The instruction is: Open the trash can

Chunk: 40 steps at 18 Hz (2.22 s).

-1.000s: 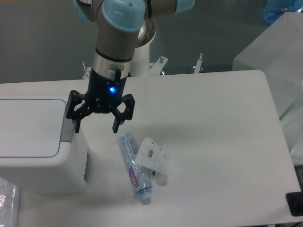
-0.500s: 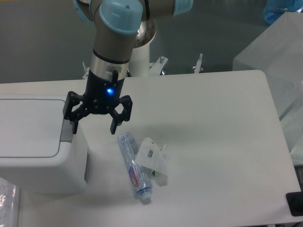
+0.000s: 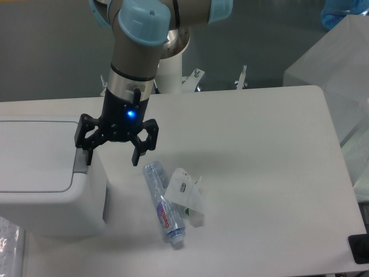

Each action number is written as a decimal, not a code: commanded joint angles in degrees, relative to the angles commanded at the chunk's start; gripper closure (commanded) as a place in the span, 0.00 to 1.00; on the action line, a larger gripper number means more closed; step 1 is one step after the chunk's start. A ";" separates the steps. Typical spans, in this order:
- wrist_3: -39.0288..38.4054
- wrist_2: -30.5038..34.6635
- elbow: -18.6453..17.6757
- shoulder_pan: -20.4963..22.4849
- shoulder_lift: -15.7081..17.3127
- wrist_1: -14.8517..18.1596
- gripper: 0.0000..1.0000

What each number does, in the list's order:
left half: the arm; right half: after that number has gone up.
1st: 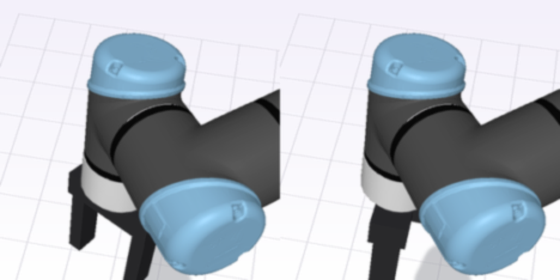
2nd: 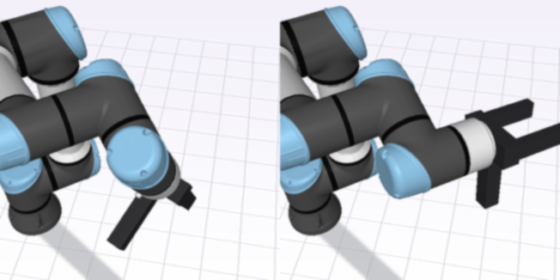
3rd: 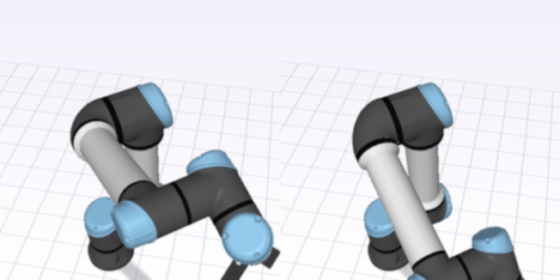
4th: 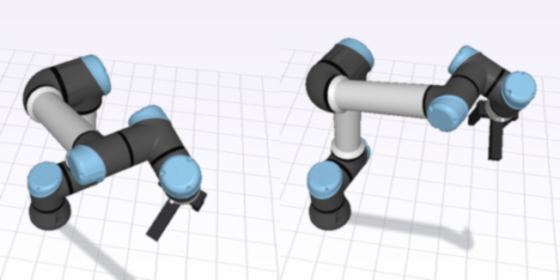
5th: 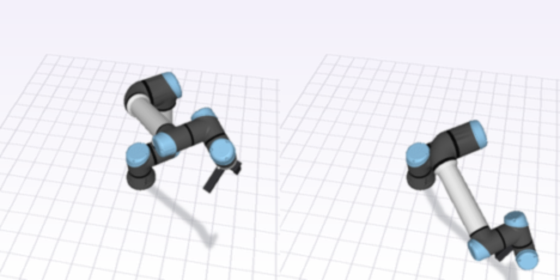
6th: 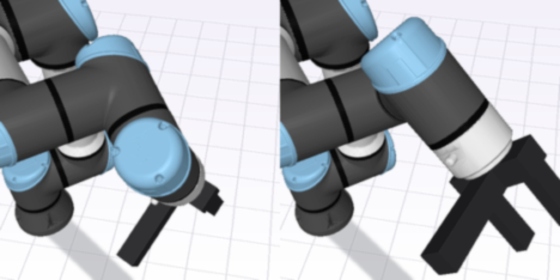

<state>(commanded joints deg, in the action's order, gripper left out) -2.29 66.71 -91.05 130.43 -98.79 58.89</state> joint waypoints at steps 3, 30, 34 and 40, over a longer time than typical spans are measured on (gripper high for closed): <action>0.00 0.00 0.09 0.00 -0.09 0.00 0.00; 28.78 13.09 13.36 16.08 0.09 3.77 0.00; 44.17 13.10 13.18 21.52 0.44 9.22 0.00; 52.65 13.10 12.75 25.40 0.35 9.23 0.00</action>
<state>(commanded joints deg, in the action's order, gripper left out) 50.36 79.81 -78.31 155.83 -98.44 68.12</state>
